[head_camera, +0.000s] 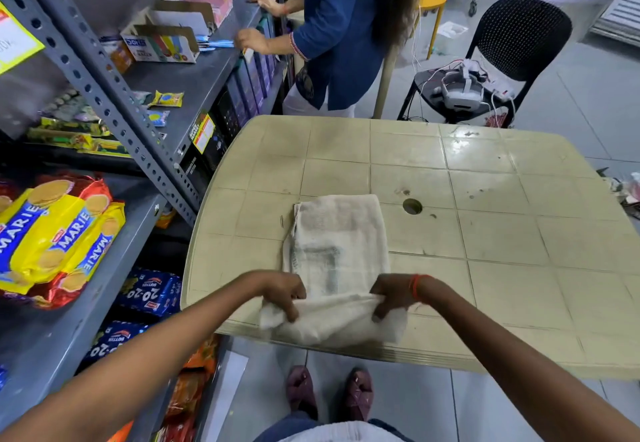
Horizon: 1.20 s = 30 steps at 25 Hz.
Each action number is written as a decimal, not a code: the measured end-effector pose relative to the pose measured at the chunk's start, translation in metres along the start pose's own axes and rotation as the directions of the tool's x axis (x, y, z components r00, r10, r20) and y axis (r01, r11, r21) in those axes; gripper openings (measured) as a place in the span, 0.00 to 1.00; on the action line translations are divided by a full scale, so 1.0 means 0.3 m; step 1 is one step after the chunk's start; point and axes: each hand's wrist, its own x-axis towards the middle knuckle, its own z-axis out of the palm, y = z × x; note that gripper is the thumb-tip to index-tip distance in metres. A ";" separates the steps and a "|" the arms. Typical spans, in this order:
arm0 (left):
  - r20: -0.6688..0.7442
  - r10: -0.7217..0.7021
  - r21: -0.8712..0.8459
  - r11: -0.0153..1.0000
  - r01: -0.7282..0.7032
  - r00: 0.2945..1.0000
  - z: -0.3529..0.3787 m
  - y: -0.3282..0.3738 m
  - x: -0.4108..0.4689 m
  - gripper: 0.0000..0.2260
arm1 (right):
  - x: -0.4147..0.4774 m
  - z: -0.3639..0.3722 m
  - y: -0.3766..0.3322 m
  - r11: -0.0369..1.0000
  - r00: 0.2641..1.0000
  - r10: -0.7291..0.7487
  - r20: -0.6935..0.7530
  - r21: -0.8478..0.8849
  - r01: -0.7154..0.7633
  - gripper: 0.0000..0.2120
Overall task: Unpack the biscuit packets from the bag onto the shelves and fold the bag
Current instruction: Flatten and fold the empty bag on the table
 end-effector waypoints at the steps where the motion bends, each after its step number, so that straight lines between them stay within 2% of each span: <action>1: -0.030 -0.022 -0.014 1.000 0.022 0.999 -0.061 -0.012 -0.002 0.05 | 0.002 -0.052 0.002 0.999 1.000 -0.001 -0.027 0.041 0.002 0.14; 2: -0.084 -0.055 -0.041 0.998 0.051 0.995 -0.131 -0.023 -0.004 0.04 | 0.007 -0.108 0.003 0.995 0.997 0.000 -0.072 0.099 0.007 0.12; 4: -0.208 -0.126 -0.105 0.989 0.106 0.970 -0.272 -0.052 0.007 0.09 | 0.025 -0.232 0.006 0.984 0.984 0.012 -0.179 0.175 0.019 0.09; 7: -0.430 -0.228 -0.231 0.963 0.138 0.873 -0.420 -0.092 0.083 0.05 | 0.098 -0.407 0.020 0.996 0.909 0.071 -0.412 0.077 -0.043 0.08; 9: -0.601 -0.337 -0.388 0.916 0.104 0.725 -0.453 -0.108 0.162 0.13 | 0.171 -0.479 0.037 0.982 0.828 0.184 -0.529 0.135 -0.132 0.11; 10: -0.685 -0.392 -0.454 0.889 0.061 0.615 -0.442 -0.105 0.190 0.16 | 0.203 -0.486 0.044 0.968 0.768 0.251 -0.589 0.174 -0.182 0.13; 12: -0.843 -0.394 -0.402 0.914 0.057 0.366 -0.371 -0.092 0.242 0.20 | 0.257 -0.450 0.056 0.938 0.595 0.343 -0.727 0.241 -0.248 0.19; 13: -0.905 -0.308 -0.288 0.951 0.112 0.294 -0.316 -0.088 0.267 0.22 | 0.281 -0.412 0.057 0.947 0.528 0.315 -0.789 0.225 -0.229 0.21; 14: -0.939 -0.177 -0.133 0.978 0.163 0.296 -0.246 -0.086 0.288 0.24 | 0.303 -0.356 0.054 0.969 0.504 0.239 -0.830 0.174 -0.173 0.24; 15: -0.936 -0.034 0.040 0.979 0.199 0.351 -0.163 -0.089 0.310 0.27 | 0.325 -0.283 0.053 0.990 0.523 0.135 -0.841 0.091 -0.110 0.27; 16: -0.888 0.074 0.185 0.961 0.204 0.455 -0.086 -0.098 0.324 0.31 | 0.346 -0.203 0.052 0.997 0.578 0.031 -0.815 -0.014 -0.072 0.30; 17: -0.819 0.113 0.260 0.947 0.188 0.563 -0.029 -0.115 0.333 0.36 | 0.362 -0.126 0.055 0.991 0.650 -0.049 -0.759 -0.118 -0.063 0.34; 18: -0.763 0.098 0.274 0.944 0.183 0.639 0.003 -0.138 0.346 0.41 | 0.378 -0.064 0.061 0.976 0.722 -0.092 -0.686 -0.204 -0.070 0.37; 19: -0.727 0.053 0.258 0.945 0.200 0.685 0.015 -0.158 0.360 0.45 | 0.394 -0.018 0.070 0.960 0.779 -0.105 -0.619 -0.269 -0.084 0.40; 21: -0.685 -0.028 0.239 0.935 0.261 0.728 0.004 -0.176 0.362 0.51 | 0.415 0.024 0.095 0.936 0.828 -0.112 -0.550 -0.337 -0.097 0.46; 24: -0.625 0.025 0.344 0.906 0.247 0.780 0.028 -0.168 0.332 0.54 | 0.405 0.039 0.134 0.897 0.818 -0.221 -0.531 -0.440 -0.044 0.54; 25: -0.606 0.049 0.379 0.895 0.234 0.794 0.048 -0.168 0.317 0.53 | 0.397 0.051 0.144 0.872 0.826 -0.261 -0.500 -0.490 -0.021 0.53; 27: -0.613 0.120 0.473 0.847 0.241 0.781 0.093 -0.174 0.299 0.46 | 0.382 0.073 0.155 0.838 0.853 -0.281 -0.441 -0.546 -0.007 0.43; 30: -0.650 0.137 0.485 0.832 0.269 0.748 0.050 -0.150 0.274 0.34 | 0.353 0.049 0.120 0.875 0.871 -0.237 -0.431 -0.484 -0.002 0.29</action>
